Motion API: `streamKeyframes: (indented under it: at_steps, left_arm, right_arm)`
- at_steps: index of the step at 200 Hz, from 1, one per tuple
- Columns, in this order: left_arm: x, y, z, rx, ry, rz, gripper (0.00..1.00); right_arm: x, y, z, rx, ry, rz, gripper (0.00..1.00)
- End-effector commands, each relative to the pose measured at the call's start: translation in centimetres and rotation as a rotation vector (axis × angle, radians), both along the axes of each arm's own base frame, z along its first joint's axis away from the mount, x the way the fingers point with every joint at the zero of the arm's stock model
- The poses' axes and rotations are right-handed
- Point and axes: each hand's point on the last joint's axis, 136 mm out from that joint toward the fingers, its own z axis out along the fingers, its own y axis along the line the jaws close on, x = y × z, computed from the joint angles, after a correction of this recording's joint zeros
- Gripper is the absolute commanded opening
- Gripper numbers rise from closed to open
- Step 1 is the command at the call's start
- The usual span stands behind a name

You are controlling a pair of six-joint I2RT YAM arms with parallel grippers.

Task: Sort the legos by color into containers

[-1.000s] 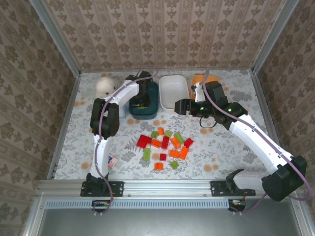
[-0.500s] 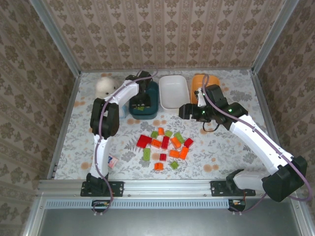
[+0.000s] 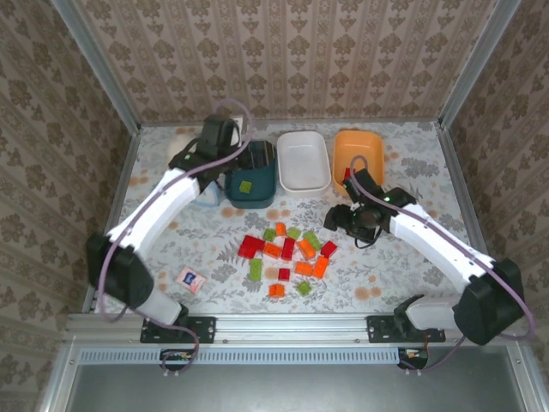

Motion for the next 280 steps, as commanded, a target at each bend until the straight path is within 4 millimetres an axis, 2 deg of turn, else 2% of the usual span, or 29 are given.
streamKeyframes:
  at_steps: [1,12,15,29,50,63,107,161,191,209,224,250,263,280]
  left_arm:
    - [-3.8,-2.9,0.1,-0.152,0.002,-0.231,0.96]
    - [-6.3,-2.6,-0.6,-0.164,0.036,-0.27,0.96]
    - [-6.9,-2.4,-0.9,-0.164,0.045,-0.274,0.96]
    - [-9.4,-1.5,-1.5,-0.17,0.06,-0.284,0.95]
    - [-12.0,-0.1,-1.7,-0.181,0.067,-0.282,0.95]
    - [-13.0,0.6,-2.0,-0.179,0.073,-0.275,0.95]
    - [-14.1,1.4,-2.2,-0.189,0.083,-0.26,0.94]
    - [-14.9,1.6,-2.4,-0.192,0.085,-0.254,0.94]
    - [-15.0,1.7,-2.3,-0.194,0.086,-0.251,0.93]
    - [-15.1,1.7,-2.1,-0.196,0.081,-0.253,0.93]
    - [-15.2,1.6,-2.0,-0.205,0.078,-0.259,0.93]
    - [-15.4,1.4,-2.0,-0.219,0.082,-0.264,0.93]
    - [-15.3,1.3,-1.6,-0.228,0.072,-0.263,0.93]
    - [-14.8,1.0,-0.6,-0.239,0.053,-0.255,0.93]
  right_arm:
    - [-0.8,0.0,-2.5,-0.014,0.111,-0.168,0.72]
    - [-0.6,0.7,-3.2,0.018,0.116,-0.218,0.71]
    - [-0.6,0.9,-4.0,0.012,0.137,-0.229,0.7]
    - [-0.7,1.2,-5.3,0.017,0.162,-0.291,0.67]
    - [-1.2,0.8,-6.9,-0.009,0.21,-0.362,0.63]
    - [-1.6,0.6,-7.6,-0.022,0.232,-0.389,0.63]
    - [-0.6,1.9,-9.0,0.022,0.22,-0.388,0.64]
    - [-0.8,1.9,-9.2,0.021,0.208,-0.383,0.65]
    - [-1.2,2.1,-10.6,0.02,0.242,-0.394,0.53]
    - [-1.1,1.9,-10.7,0.009,0.237,-0.401,0.41]
    - [-0.9,1.9,-10.5,0.006,0.231,-0.4,0.31]
    - [-0.6,1.5,-9.5,-0.02,0.209,-0.385,0.24]
    - [0.0,0.8,-7.6,-0.052,0.156,-0.363,0.24]
    - [1.8,-0.6,-3.3,-0.111,0.036,-0.321,0.24]
